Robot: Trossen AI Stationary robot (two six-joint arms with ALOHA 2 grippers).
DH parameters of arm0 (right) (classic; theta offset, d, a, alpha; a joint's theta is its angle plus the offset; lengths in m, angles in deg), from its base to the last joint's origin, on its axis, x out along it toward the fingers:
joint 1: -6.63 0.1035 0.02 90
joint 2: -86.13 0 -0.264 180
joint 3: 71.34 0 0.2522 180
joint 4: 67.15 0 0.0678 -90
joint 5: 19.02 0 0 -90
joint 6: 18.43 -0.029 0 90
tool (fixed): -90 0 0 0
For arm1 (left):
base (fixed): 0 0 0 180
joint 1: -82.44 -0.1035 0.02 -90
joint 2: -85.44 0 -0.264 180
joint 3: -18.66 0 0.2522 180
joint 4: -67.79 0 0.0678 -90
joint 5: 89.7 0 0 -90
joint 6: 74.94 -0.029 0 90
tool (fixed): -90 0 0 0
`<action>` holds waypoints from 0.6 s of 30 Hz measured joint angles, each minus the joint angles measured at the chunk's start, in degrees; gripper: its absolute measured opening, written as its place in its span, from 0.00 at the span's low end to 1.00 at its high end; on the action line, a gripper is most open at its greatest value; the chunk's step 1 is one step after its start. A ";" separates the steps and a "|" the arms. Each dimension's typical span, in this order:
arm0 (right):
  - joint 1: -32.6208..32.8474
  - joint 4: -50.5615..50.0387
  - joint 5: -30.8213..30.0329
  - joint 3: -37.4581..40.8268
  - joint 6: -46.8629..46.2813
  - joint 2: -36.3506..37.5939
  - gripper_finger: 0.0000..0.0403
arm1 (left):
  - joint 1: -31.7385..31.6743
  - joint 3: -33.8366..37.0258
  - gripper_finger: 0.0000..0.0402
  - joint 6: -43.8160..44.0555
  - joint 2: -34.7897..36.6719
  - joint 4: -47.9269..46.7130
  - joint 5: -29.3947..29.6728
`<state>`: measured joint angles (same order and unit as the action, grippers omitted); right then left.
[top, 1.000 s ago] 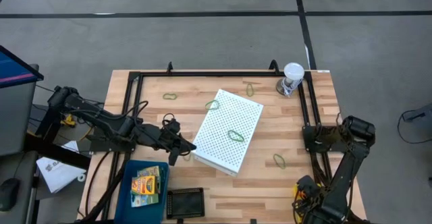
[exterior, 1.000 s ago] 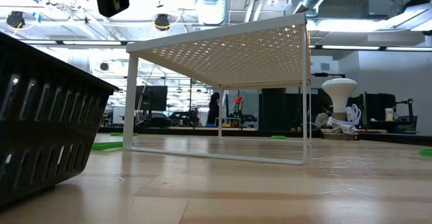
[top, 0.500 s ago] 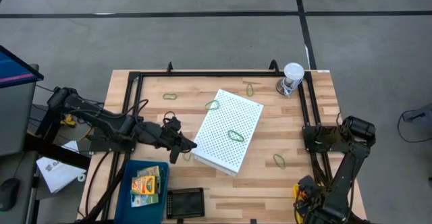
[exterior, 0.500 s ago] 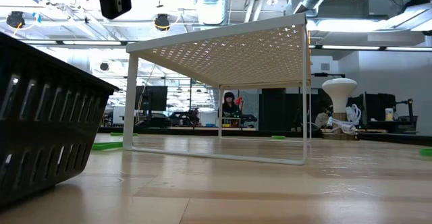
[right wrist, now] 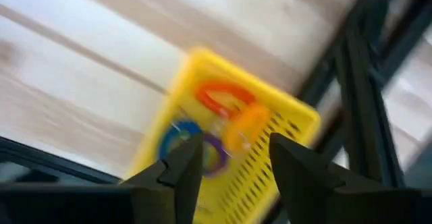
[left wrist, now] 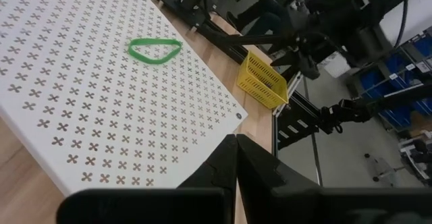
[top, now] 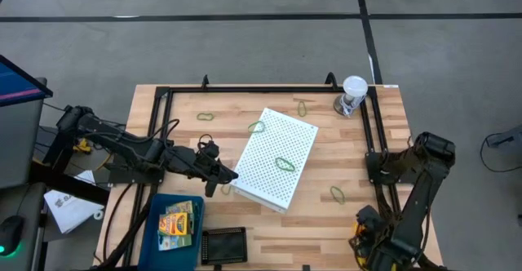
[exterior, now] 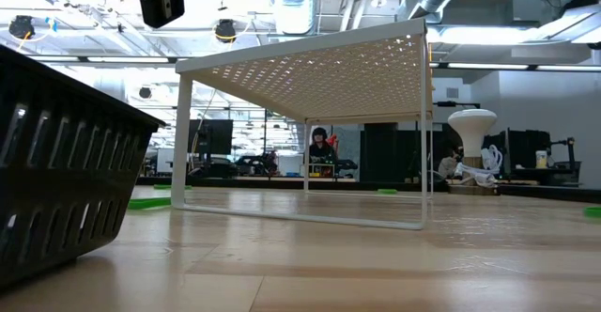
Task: Pick & Place Office Desk Supplies
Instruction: Put the green rubber band into the black bin
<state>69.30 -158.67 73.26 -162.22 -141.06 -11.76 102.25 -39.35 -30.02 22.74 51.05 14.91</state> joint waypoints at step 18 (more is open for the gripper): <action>-27.67 11.67 -27.80 0.00 32.49 12.37 0.39 | -0.39 0.02 0.00 -10.47 4.13 -3.31 -3.08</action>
<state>41.63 -147.00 45.46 -162.22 -108.57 0.61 101.86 -39.33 -40.49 26.87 47.73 11.84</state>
